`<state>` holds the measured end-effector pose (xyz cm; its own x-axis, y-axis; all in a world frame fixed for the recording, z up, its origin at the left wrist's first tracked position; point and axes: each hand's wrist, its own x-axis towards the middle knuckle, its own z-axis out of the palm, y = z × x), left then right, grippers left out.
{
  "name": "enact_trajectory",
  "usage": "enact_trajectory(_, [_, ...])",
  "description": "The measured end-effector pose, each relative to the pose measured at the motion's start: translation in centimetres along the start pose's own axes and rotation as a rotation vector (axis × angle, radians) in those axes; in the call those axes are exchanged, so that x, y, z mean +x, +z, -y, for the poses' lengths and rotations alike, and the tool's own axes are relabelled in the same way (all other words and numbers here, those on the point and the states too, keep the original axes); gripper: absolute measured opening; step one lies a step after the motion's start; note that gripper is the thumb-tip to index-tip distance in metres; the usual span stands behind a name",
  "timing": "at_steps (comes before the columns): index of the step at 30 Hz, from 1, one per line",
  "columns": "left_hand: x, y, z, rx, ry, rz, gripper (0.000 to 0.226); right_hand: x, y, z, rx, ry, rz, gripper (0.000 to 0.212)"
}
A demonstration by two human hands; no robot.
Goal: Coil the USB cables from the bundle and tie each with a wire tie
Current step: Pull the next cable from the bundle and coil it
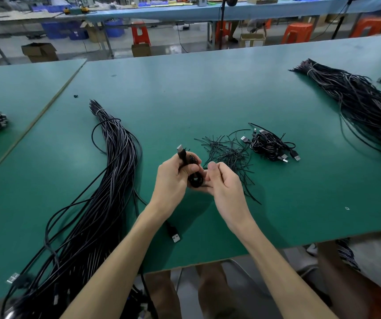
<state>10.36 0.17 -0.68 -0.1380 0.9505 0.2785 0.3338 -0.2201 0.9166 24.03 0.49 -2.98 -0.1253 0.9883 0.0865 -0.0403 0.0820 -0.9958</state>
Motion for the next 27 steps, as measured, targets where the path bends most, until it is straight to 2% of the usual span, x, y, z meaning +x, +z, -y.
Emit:
enact_trajectory(5, [0.17,-0.50,-0.22,-0.048,0.010,0.030,0.030,-0.16,-0.10,0.36,0.008,-0.043,0.064,0.021])
enact_trajectory(8, [0.22,-0.54,-0.22,-0.048,0.024,0.046,0.033,-0.33,-0.14,0.45,0.000,-0.075,0.021,0.015])
enact_trajectory(15, [0.28,-0.43,0.14,-0.038,-0.013,0.028,0.027,-0.55,0.35,0.27,-0.259,-0.063,-0.006,0.024])
enact_trajectory(19, [0.12,-0.23,0.14,-0.019,-0.009,0.053,0.027,-0.60,0.27,0.25,-0.263,-0.075,-0.027,0.018])
enact_trajectory(27, [0.44,-0.49,0.48,-0.041,-0.042,0.118,0.027,-0.61,0.22,0.33,-0.360,-0.066,-0.045,0.019])
